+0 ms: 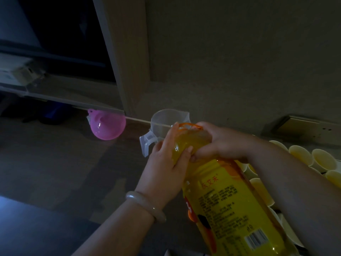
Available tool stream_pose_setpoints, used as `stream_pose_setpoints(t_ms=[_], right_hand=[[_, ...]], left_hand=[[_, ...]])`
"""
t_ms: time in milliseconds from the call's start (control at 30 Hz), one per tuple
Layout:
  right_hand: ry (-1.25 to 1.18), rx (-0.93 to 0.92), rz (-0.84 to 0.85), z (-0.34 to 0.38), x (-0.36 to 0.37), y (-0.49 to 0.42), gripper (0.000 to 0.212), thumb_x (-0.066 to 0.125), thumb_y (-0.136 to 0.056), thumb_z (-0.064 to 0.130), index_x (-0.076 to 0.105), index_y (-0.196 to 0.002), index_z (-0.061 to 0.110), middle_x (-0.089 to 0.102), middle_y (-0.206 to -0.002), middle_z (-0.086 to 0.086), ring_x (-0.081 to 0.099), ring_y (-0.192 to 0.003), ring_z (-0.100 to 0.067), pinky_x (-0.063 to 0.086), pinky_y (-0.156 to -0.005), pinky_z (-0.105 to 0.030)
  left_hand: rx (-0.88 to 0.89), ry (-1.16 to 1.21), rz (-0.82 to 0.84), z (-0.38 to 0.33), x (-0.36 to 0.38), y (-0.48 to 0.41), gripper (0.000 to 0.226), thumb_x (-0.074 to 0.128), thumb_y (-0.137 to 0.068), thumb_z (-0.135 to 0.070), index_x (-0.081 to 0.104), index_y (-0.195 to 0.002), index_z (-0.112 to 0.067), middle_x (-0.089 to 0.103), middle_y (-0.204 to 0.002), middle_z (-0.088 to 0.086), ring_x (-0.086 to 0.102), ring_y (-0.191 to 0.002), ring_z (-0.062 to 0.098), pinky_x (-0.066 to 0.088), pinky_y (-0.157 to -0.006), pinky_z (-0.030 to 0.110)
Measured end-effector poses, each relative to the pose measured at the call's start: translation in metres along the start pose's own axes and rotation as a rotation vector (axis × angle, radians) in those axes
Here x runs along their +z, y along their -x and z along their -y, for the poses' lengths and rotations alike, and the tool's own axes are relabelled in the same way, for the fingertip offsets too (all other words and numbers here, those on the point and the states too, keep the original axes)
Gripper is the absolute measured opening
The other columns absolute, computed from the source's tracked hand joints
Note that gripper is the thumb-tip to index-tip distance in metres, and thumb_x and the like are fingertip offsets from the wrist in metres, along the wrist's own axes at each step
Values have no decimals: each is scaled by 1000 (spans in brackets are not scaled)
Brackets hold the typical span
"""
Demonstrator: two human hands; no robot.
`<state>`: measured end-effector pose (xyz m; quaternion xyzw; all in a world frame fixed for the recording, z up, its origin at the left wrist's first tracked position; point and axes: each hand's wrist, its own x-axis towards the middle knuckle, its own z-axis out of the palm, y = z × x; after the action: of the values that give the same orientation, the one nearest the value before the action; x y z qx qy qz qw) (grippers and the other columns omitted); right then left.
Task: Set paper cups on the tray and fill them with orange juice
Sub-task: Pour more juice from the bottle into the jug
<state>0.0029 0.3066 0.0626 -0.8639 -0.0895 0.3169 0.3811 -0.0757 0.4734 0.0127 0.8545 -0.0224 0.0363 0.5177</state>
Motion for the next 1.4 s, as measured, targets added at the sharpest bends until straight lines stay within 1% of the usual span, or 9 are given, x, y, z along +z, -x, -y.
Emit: stream_pose_setpoints(t_ms=[267,400,500,633,833,933,1033,1200,1400], right_hand=[[-9,19,10,-1,-1,-6,109,85,-34,52,42,-133,41,66,-115,4,67,-99,-19,57,-86,-46],[0,22,5,-2,-2,-9,114,86,-33,53,40,-136,41,65,-117,4,67,-100,-19,56,-86,-46],[-32,20,30,-1,-3,-8,104,87,-37,47,44,-131,39,68,-111,2,70,-96,-20,57,-85,-47],[-37,5,48,4,-6,-6,81,89,-58,29,48,-128,36,70,-106,2,71,-92,-17,57,-85,-46],[-46,18,51,2,-7,-9,95,87,-39,41,49,-125,39,71,-106,0,71,-91,-20,57,-84,-49],[-66,18,64,3,-9,-10,77,87,-44,38,53,-113,44,71,-104,1,72,-90,-20,57,-84,-49],[-59,21,69,2,-9,-10,87,87,-39,42,51,-119,42,71,-106,0,71,-92,-21,56,-85,-50],[-82,3,75,4,-9,-10,74,86,-45,36,54,-112,41,71,-105,-1,71,-91,-21,56,-86,-50],[-70,4,70,4,-9,-12,85,87,-41,40,53,-119,37,71,-107,-2,71,-94,-23,55,-87,-51]], left_hand=[[-19,-16,12,3,1,-3,60,45,-90,-54,18,-143,-53,46,-130,-2,53,-105,2,47,-81,16],[-13,-15,14,3,0,-5,60,44,-89,-56,18,-143,-53,46,-131,-2,53,-106,3,48,-83,17],[-16,-5,16,3,0,-5,60,45,-89,-55,18,-143,-53,46,-131,-2,54,-102,1,50,-82,18],[-25,-9,16,1,-1,-6,60,45,-90,-54,17,-143,-53,46,-130,-1,53,-100,-1,48,-78,15],[-28,18,21,0,-2,-7,59,46,-90,-53,18,-142,-53,44,-132,-4,52,-108,2,49,-78,14],[-35,27,28,-1,-2,-7,59,46,-90,-53,18,-141,-54,43,-133,-4,52,-109,4,52,-80,20],[-37,23,28,-1,-2,-8,60,46,-90,-53,17,-142,-54,44,-131,-4,53,-106,3,53,-81,21],[-42,21,25,0,-2,-10,59,46,-90,-54,17,-141,-55,45,-129,-5,53,-101,-1,48,-78,15],[-43,21,10,0,-1,-10,61,45,-88,-55,19,-143,-52,44,-133,-4,50,-114,5,45,-85,15]])
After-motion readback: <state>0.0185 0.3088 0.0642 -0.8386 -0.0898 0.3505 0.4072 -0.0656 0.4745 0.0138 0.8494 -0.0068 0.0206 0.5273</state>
